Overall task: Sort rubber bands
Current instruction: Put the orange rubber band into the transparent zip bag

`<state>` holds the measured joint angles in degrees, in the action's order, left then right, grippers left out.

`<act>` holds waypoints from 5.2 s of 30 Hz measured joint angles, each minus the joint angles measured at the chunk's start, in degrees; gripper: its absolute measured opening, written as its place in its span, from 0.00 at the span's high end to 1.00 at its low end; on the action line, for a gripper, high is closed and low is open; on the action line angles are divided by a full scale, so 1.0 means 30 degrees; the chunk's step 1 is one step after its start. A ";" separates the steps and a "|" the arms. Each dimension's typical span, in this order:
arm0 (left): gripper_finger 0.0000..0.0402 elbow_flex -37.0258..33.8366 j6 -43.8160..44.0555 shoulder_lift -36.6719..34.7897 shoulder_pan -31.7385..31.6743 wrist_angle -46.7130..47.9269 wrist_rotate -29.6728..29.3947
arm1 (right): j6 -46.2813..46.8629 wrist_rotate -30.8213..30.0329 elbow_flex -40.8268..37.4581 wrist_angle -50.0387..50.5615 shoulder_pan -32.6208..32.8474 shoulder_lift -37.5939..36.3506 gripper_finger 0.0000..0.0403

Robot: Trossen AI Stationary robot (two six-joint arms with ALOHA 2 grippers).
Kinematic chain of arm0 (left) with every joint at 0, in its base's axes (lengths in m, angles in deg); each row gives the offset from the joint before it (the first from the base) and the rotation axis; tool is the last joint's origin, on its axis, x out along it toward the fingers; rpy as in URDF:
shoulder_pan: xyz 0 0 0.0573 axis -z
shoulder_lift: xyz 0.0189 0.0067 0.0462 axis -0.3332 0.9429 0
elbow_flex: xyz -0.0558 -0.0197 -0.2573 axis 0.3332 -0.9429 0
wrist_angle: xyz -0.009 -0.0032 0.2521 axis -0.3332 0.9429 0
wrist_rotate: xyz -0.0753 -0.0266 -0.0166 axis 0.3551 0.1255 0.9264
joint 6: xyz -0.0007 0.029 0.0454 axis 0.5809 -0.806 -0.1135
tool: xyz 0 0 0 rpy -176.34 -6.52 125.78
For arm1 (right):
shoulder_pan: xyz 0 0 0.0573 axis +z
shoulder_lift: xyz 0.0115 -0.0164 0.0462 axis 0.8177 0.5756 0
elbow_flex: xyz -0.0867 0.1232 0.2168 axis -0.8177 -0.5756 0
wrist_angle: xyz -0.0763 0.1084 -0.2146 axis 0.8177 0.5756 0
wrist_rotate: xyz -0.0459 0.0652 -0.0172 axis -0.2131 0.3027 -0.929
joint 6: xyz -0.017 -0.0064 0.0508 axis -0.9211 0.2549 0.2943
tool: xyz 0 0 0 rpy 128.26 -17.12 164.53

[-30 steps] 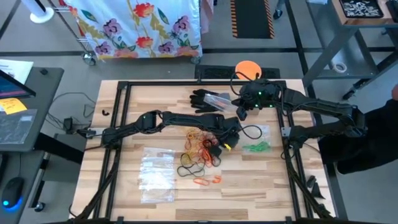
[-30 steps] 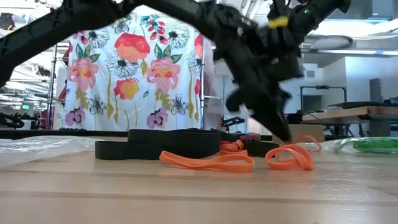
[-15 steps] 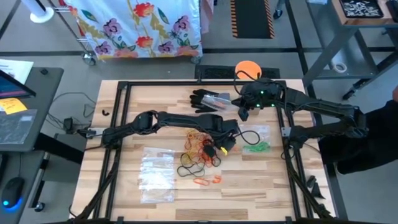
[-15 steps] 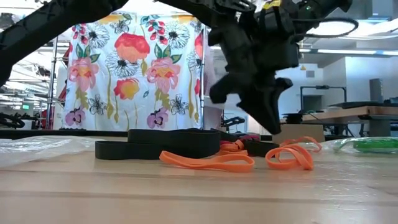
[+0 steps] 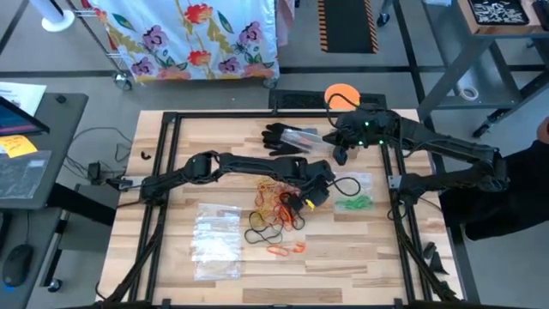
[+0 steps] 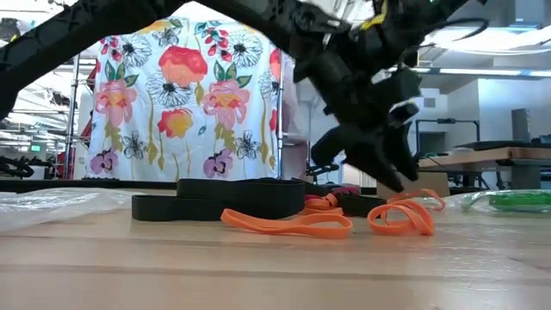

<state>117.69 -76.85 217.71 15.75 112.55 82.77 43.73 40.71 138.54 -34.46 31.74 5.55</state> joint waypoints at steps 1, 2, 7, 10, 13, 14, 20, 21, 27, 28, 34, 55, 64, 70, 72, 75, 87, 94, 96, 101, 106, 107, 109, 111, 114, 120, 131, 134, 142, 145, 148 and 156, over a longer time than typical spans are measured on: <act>0.55 -0.0324 0.0089 0.0007 -0.0092 -0.0053 0.0098 | -0.0014 0.0022 0.0229 0.0267 -0.0044 -0.0051 1.00; 0.55 -0.0608 0.0177 0.0043 -0.0197 -0.0248 0.0331 | -0.0016 0.0093 0.0451 0.0419 -0.0062 -0.0068 1.00; 0.55 -0.1477 0.0545 -0.0051 -0.0705 -0.1248 0.0768 | 0.0073 0.1886 0.1330 -0.0024 -0.0094 -0.0136 1.00; 0.57 -0.1764 0.0936 -0.0073 -0.0829 -0.1321 0.1155 | 0.0421 0.1946 0.1485 -0.0412 0.0147 -0.0140 1.00; 0.63 -0.1807 0.0879 -0.0080 -0.0753 -0.1017 0.1124 | 0.0621 0.1945 0.1485 -0.0408 0.0322 -0.0125 1.00; 0.67 -0.1807 0.0785 -0.0080 -0.0661 -0.0879 0.1065 | 0.0775 0.1932 0.1485 -0.0422 0.0338 -0.0125 1.00; 0.97 -0.1857 0.0206 -0.0087 0.0232 -0.0887 -0.0088 | 0.1139 0.1851 0.1485 -0.0451 0.0279 -0.0130 1.00; 0.97 -0.1809 0.0377 -0.0087 0.0427 -0.1063 -0.0608 | 0.1139 0.1849 0.1485 -0.0460 0.0279 -0.0133 1.00; 0.99 -0.0427 0.1292 -0.0131 0.1716 0.1676 -0.5624 | 0.1144 0.1341 0.1478 -0.0404 0.0228 -0.0133 1.00; 1.00 -0.0276 0.1954 -0.0370 0.1836 0.2906 -0.5861 | 0.1139 0.1341 0.1478 -0.0343 0.0114 -0.0129 1.00; 1.00 0.0131 0.5972 -0.2476 0.2005 0.7503 -0.5234 | 0.0805 0.1345 0.1446 -0.0127 -0.0772 -0.0126 1.00; 1.00 -0.6411 1.1526 -1.5855 0.0331 0.4163 -0.3989 | 0.3199 0.2310 -0.5308 -0.9355 0.0266 0.1771 1.00; 1.00 -1.4203 1.1267 -1.6996 -0.1669 -0.7780 -0.2864 | 0.5779 0.3658 -0.5471 -1.6501 0.1585 0.4309 1.00; 1.00 -1.5723 1.1706 -1.6835 -0.2715 -0.8878 -0.3372 | 0.6141 0.3880 -0.5465 -1.7255 0.1515 0.4516 1.00; 1.00 -1.5723 1.1971 -1.6892 -0.2882 -0.8444 -0.3502 | 0.6144 0.3907 -0.5465 -1.7299 0.1342 0.4467 1.00; 1.00 -1.5730 1.2161 -1.6910 -0.3020 -0.7732 -0.4479 | 0.6148 0.3934 -0.5465 -1.7304 0.1335 0.4443 1.00; 1.00 -1.5723 1.4838 -1.6939 -0.3106 -0.6100 -0.6485 | 0.6330 0.3679 -0.5465 -1.6924 0.2694 0.4436 1.00; 1.00 -1.5443 1.6352 -1.6932 -0.3102 -0.3887 -0.6543 | 0.6334 0.2410 -0.5451 -1.7252 0.2914 0.4428 1.00; 1.00 -1.5288 1.6472 -1.6939 -0.3063 -0.3675 -0.6268 | 0.6358 0.2353 -0.5451 -1.7204 0.2910 0.4428 1.00; 0.93 -1.4839 1.4424 -1.6939 -0.2525 -0.3815 -0.5902 | 0.6592 0.2353 -0.5451 -1.7071 0.2911 0.4428 1.00; 0.79 -1.4590 1.2662 -1.6936 -0.1804 -0.3980 -0.6395 | 0.6640 0.2327 -0.5451 -1.6720 0.2577 0.4428 1.00; 0.76 -1.4572 1.2503 -1.6939 -0.1704 -0.4152 -0.6939 | 0.6640 0.2329 -0.5451 -1.6731 0.2499 0.4428 1.00; 0.72 -1.4564 1.2215 -1.6939 -0.1517 -0.4371 -0.8565 | 0.6640 0.2331 -0.5451 -1.6760 0.2284 0.4428 1.00; 0.71 -1.4564 1.1677 -1.6932 -0.1353 -0.4700 -1.0153 | 0.6640 0.2332 -0.5451 -1.6767 0.2016 0.4428 1.00; 0.70 -1.4564 1.0744 -1.6939 -0.1102 -0.4906 -1.1782 | 0.6644 0.2364 -0.5451 -1.6756 0.1602 0.4428 1.00; 0.70 -1.4564 1.2582 -1.6890 -0.0744 -0.5645 -1.1621 | 0.6647 0.3029 -0.5451 -1.6753 0.0994 0.4428 1.00; 0.70 -1.4557 1.3156 -1.9347 0.0268 -0.3945 -1.5014 | 0.5853 0.3471 -0.4596 -1.2836 -0.0407 0.3534 1.00; 0.70 -1.4682 1.4631 -2.0507 0.0366 -0.1722 -1.4946 | 0.6127 0.5126 -0.4105 -1.2348 -0.0605 0.3216 1.00; 0.70 -1.8459 1.7779 -2.4009 0.0362 0.0041 -1.1747 | 0.3464 0.3171 -0.3198 -0.8453 -0.0003 0.3100 1.00; 0.70 -2.1044 1.8616 -2.5069 0.0409 -0.3017 -0.9025 | 0.3885 0.1325 -0.2944 -0.7856 0.0462 0.3080 1.00; 0.70 -2.3521 1.9761 -2.5153 0.0400 -0.7074 -0.7054 | 0.2956 0.0714 -0.2540 -0.7381 0.0550 0.3124 1.00; 0.70 -2.6389 2.1425 -2.1765 0.1180 -1.3965 -0.5835 | 0.3070 0.0133 -0.1087 -0.6249 0.1361 0.3131 1.00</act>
<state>38.52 -12.57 152.42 19.29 70.66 65.27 52.94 41.11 135.28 -53.21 35.82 14.94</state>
